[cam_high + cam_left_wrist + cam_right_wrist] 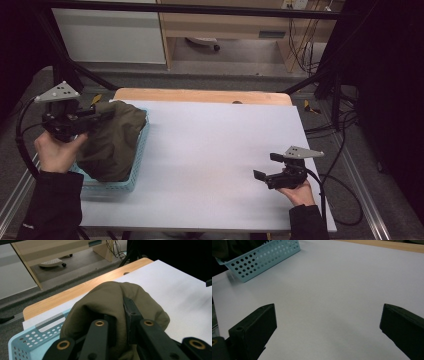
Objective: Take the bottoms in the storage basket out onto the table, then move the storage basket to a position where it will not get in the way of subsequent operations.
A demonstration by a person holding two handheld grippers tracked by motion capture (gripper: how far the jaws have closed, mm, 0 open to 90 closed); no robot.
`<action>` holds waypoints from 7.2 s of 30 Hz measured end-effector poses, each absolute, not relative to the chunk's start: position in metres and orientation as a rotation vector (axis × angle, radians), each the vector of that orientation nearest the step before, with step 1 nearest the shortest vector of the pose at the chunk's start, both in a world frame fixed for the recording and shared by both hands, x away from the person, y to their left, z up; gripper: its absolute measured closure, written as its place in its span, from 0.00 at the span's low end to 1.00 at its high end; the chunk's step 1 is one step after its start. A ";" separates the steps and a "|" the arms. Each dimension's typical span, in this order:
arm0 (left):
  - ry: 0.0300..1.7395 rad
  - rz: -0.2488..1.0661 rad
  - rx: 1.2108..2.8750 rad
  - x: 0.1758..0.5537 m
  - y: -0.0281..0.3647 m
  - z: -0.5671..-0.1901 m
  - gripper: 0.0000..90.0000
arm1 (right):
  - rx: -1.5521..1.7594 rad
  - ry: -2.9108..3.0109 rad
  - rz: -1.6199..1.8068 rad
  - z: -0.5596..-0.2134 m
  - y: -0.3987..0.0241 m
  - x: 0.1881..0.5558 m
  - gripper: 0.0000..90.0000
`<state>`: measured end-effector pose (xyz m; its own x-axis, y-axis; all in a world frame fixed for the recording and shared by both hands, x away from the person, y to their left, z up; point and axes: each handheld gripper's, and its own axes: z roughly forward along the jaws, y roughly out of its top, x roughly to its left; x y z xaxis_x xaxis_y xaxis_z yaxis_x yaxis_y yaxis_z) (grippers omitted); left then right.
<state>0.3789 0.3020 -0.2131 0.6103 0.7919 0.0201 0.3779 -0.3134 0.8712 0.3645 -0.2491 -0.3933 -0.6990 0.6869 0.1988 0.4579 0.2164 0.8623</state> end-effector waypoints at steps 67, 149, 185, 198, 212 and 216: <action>0.728 0.528 1.961 0.396 0.212 -0.175 0.92 | 1.091 2.258 1.486 -0.392 -0.250 0.364 0.01; 0.697 0.289 2.003 0.434 0.099 -0.286 0.89 | 1.087 2.263 1.491 -0.393 -0.250 0.364 0.01; 0.749 0.294 2.087 0.410 0.132 -0.302 0.08 | 1.104 2.266 1.473 -0.394 -0.249 0.365 0.01; 0.760 0.297 2.127 0.399 0.149 -0.315 0.05 | 1.110 2.264 1.469 -0.395 -0.247 0.365 0.01; 0.791 0.276 2.165 0.389 0.167 -0.340 0.06 | 1.104 2.287 1.450 -0.397 -0.240 0.366 0.01; 0.801 0.263 2.176 0.386 0.171 -0.346 0.06 | 1.101 2.292 1.450 -0.397 -0.238 0.366 0.01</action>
